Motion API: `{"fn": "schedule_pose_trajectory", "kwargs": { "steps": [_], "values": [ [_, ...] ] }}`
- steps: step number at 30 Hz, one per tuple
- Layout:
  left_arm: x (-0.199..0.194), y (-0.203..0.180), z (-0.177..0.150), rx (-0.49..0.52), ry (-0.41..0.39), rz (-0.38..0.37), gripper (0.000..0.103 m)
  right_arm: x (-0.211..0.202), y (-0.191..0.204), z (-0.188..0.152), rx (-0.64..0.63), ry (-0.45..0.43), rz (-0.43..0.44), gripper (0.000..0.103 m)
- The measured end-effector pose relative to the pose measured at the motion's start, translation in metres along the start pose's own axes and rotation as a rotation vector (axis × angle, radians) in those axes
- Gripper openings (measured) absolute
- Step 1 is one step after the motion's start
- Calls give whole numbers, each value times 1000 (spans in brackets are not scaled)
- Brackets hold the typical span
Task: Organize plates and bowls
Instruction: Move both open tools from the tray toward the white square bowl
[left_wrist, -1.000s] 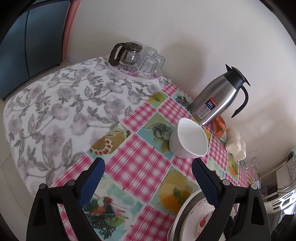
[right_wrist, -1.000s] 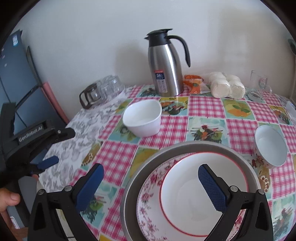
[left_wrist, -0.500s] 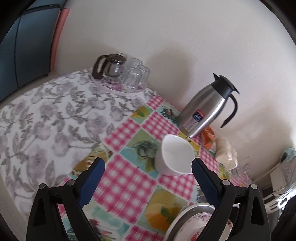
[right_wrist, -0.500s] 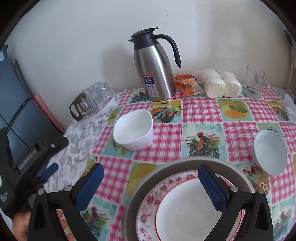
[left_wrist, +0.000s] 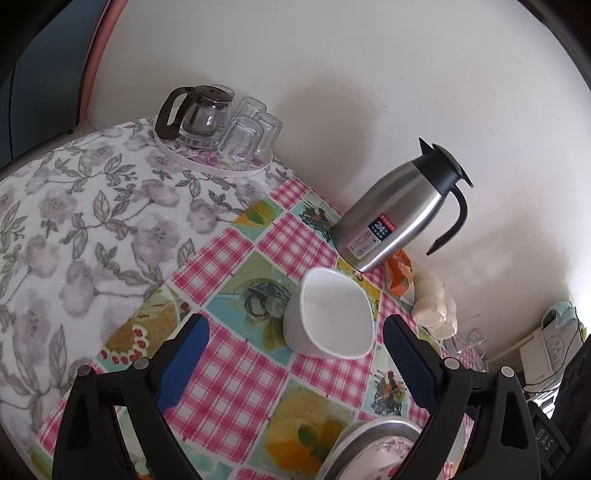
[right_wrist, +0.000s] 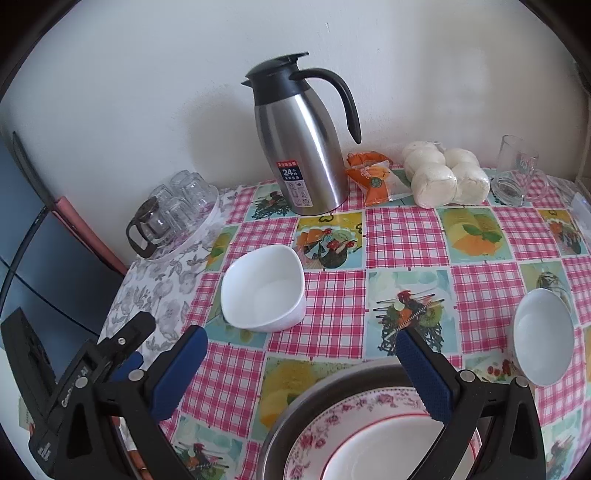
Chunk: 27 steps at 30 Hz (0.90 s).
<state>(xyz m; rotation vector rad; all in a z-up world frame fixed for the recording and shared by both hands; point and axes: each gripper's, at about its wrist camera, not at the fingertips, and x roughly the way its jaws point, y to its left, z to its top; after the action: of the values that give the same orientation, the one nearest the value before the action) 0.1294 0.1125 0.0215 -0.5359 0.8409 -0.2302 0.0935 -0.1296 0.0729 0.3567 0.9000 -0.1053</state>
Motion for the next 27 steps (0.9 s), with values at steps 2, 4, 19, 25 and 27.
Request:
{"fn": "schedule_pose_trajectory", "kwargs": {
  "steps": [2,4,19,25,27],
  "values": [
    [3,2,3,-8,-4,0,95,7,0,3,0,14,-17,103],
    [7,5,5,-16,-11,6,95,16,-1,5,2,29,-30,103],
    [47,7,8,-47,6,-16,95,71,-5,21,34,126,-92,102],
    [65,9,6,-55,27,-9,95,90,-5,26,38,150,-105,92],
    [69,10,6,-55,32,-5,95,95,-3,27,27,158,-109,87]
  ]
}}
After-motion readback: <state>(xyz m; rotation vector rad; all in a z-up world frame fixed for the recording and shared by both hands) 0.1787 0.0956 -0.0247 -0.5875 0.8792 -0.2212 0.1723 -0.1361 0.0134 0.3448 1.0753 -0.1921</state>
